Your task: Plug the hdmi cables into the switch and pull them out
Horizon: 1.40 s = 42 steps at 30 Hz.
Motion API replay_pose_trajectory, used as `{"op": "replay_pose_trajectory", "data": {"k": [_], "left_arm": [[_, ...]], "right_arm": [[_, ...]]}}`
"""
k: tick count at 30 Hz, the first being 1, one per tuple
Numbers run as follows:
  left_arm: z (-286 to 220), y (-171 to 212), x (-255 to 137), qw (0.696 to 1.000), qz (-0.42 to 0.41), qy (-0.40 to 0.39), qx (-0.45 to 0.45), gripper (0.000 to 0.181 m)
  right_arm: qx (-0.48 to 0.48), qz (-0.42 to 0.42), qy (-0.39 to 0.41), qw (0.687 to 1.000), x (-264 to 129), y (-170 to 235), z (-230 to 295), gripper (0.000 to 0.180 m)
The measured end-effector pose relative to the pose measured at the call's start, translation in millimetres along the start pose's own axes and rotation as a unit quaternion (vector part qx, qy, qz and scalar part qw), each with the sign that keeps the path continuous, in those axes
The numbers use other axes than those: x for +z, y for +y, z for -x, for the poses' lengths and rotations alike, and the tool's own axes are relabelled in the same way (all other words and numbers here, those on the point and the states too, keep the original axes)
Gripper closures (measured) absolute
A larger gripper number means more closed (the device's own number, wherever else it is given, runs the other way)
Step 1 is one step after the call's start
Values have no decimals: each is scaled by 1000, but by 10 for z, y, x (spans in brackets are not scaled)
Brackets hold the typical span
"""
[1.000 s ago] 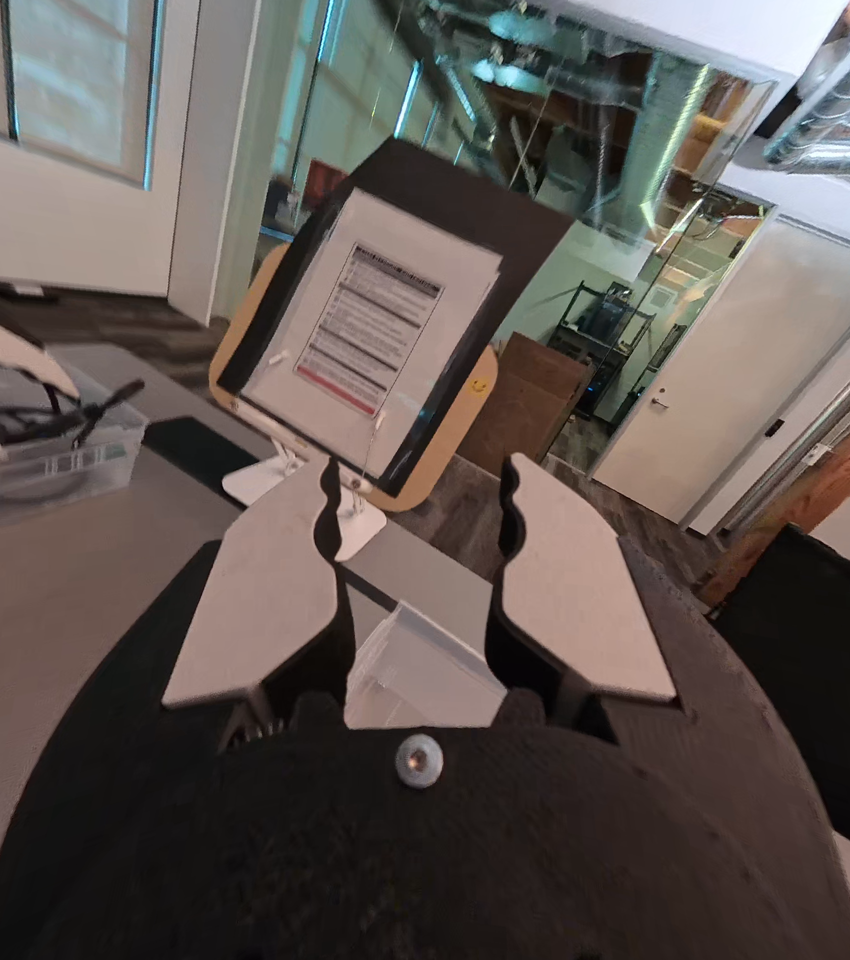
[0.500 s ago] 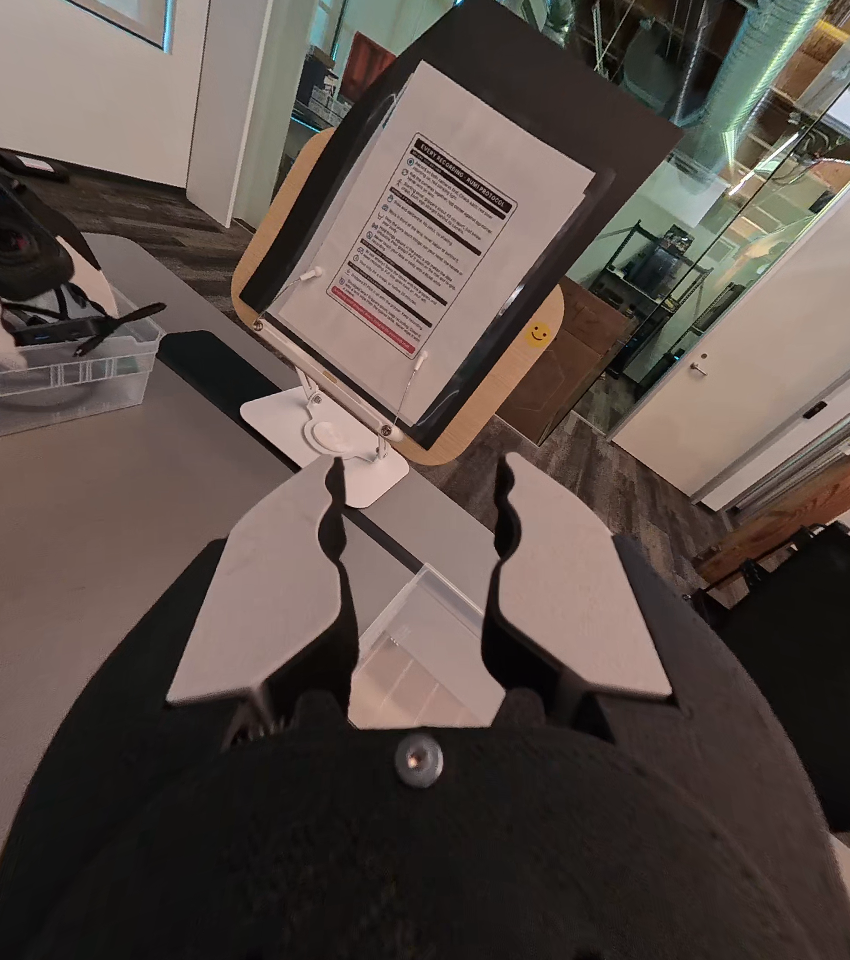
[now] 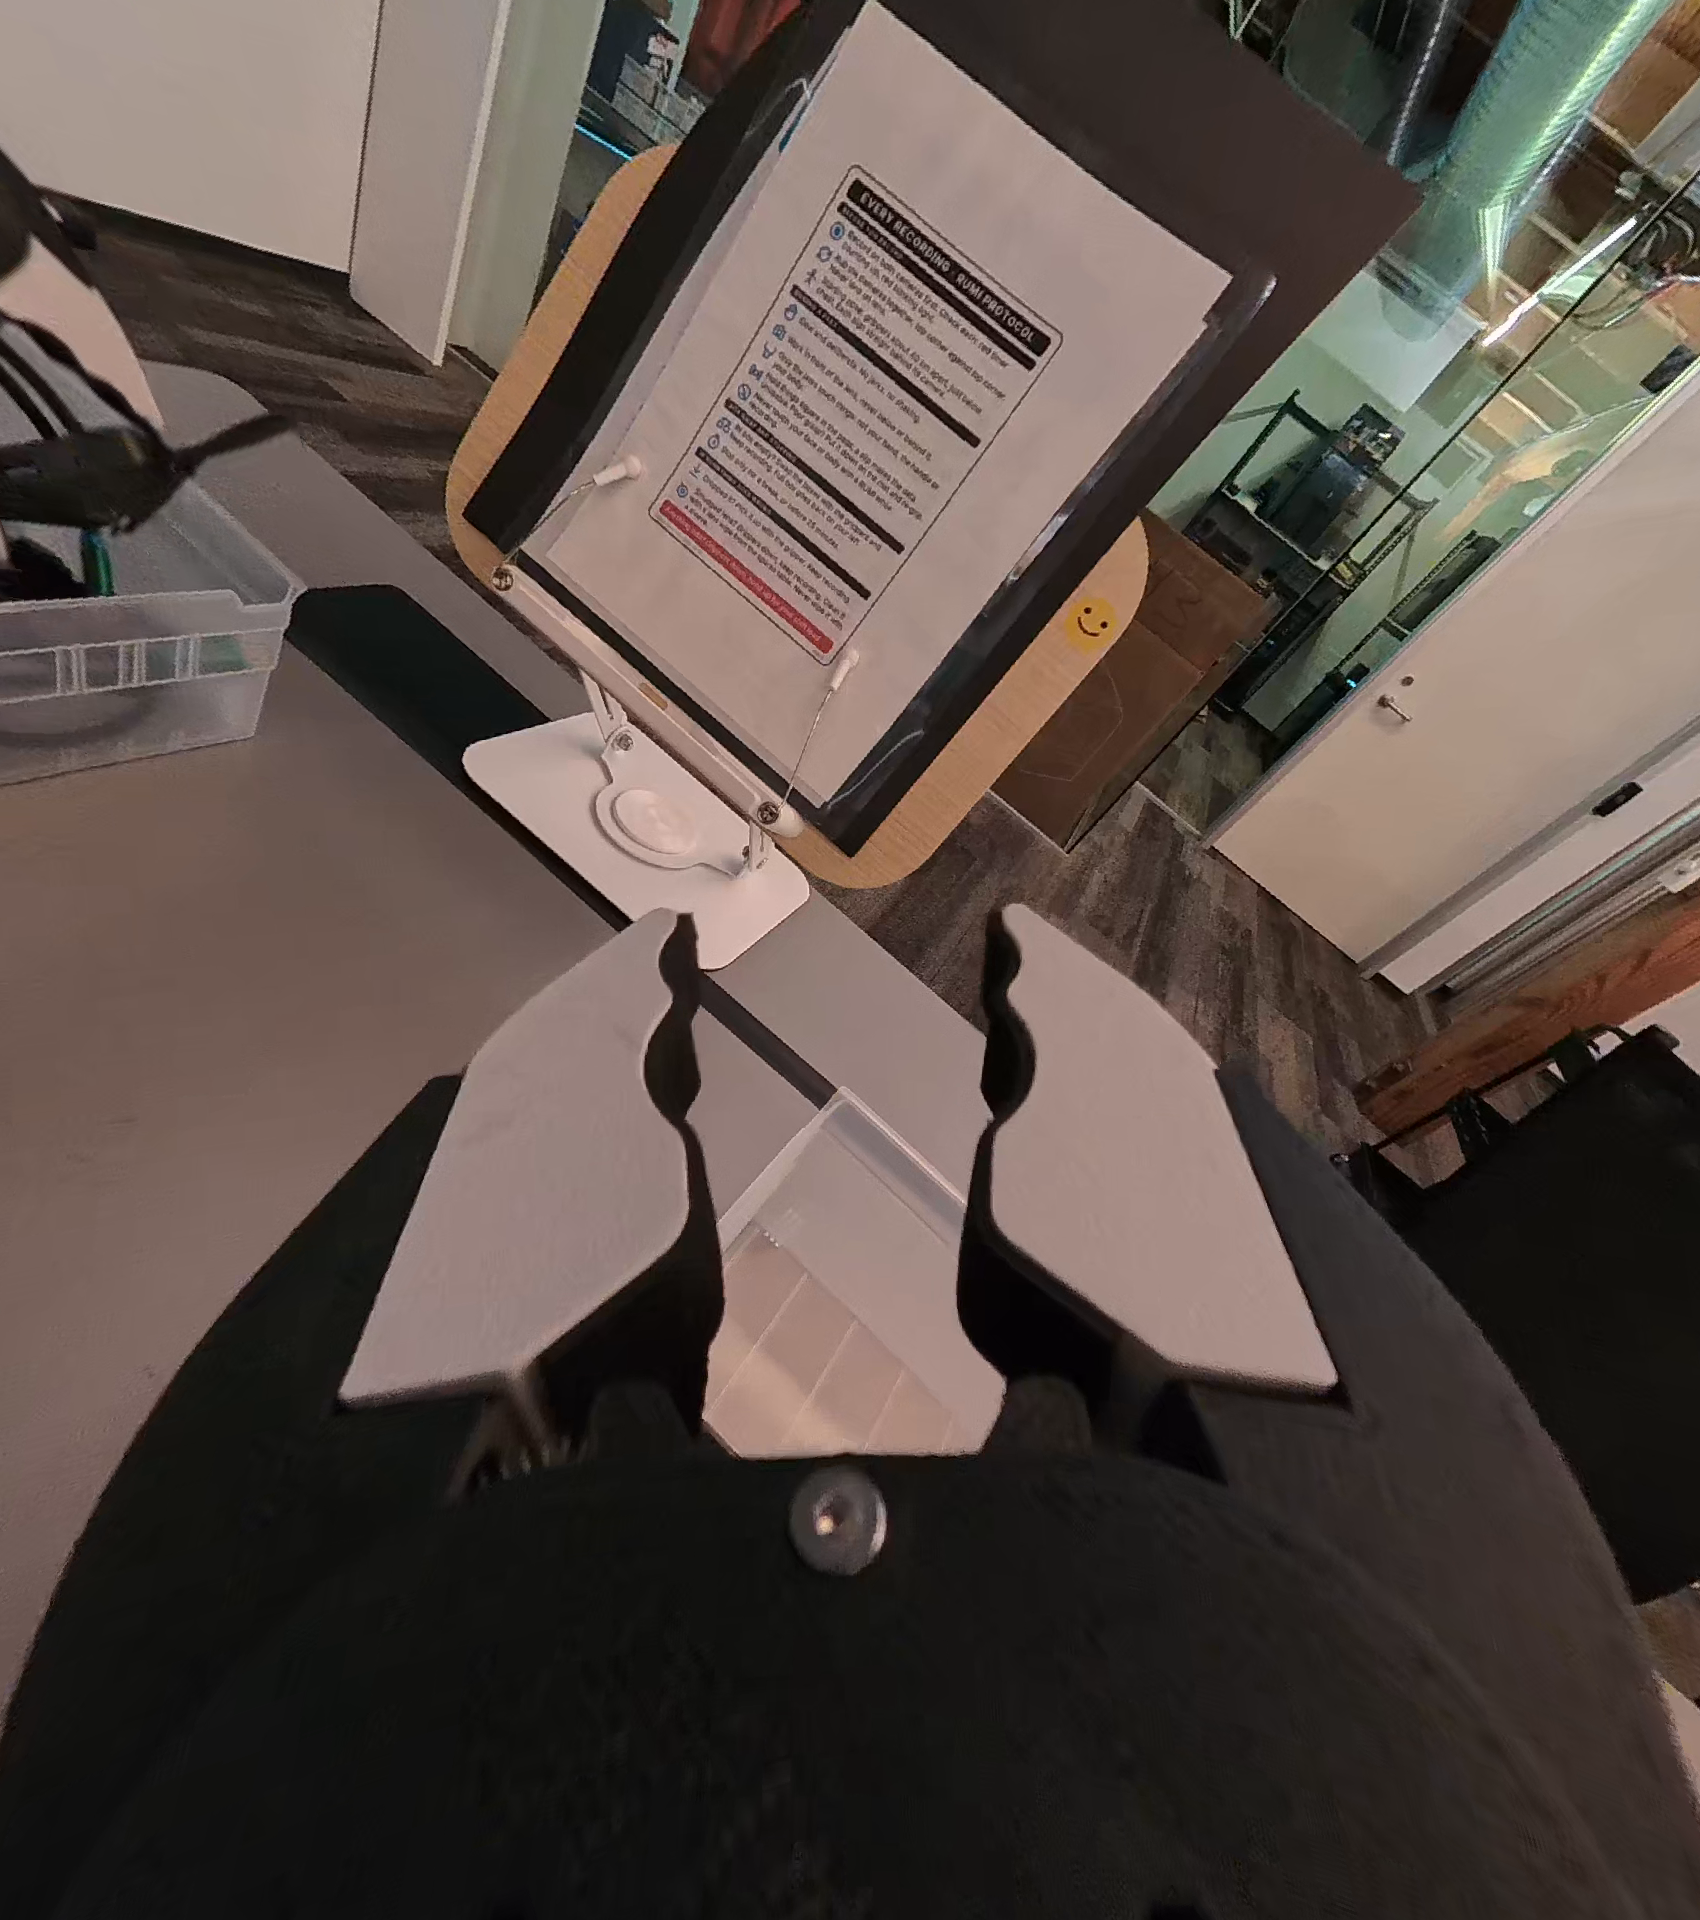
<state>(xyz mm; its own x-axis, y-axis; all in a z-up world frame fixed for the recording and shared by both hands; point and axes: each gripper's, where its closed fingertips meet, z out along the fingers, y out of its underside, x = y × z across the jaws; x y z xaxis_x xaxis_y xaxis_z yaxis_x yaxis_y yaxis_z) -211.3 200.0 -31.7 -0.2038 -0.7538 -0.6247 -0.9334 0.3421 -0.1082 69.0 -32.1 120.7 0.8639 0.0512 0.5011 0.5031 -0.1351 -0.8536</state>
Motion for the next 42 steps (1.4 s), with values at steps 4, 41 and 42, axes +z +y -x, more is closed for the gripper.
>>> {"op": "replay_pose_trajectory", "data": {"k": [4, 41, 42], "left_arm": [[254, 18, -340, 995, -42, -85, -14, 159], [1659, -158, -2266, 936, -62, -308, -156, 161], [1681, -141, -2258, 936, -58, -308, -160, 161]], "right_arm": [[-8, 13, 8, 1000, 7, 43, -24, 127], [363, 478, -94, 794, -865, 3044, -444, 172], [369, 477, -92, 792, -875, 3048, -448, 172]]}}
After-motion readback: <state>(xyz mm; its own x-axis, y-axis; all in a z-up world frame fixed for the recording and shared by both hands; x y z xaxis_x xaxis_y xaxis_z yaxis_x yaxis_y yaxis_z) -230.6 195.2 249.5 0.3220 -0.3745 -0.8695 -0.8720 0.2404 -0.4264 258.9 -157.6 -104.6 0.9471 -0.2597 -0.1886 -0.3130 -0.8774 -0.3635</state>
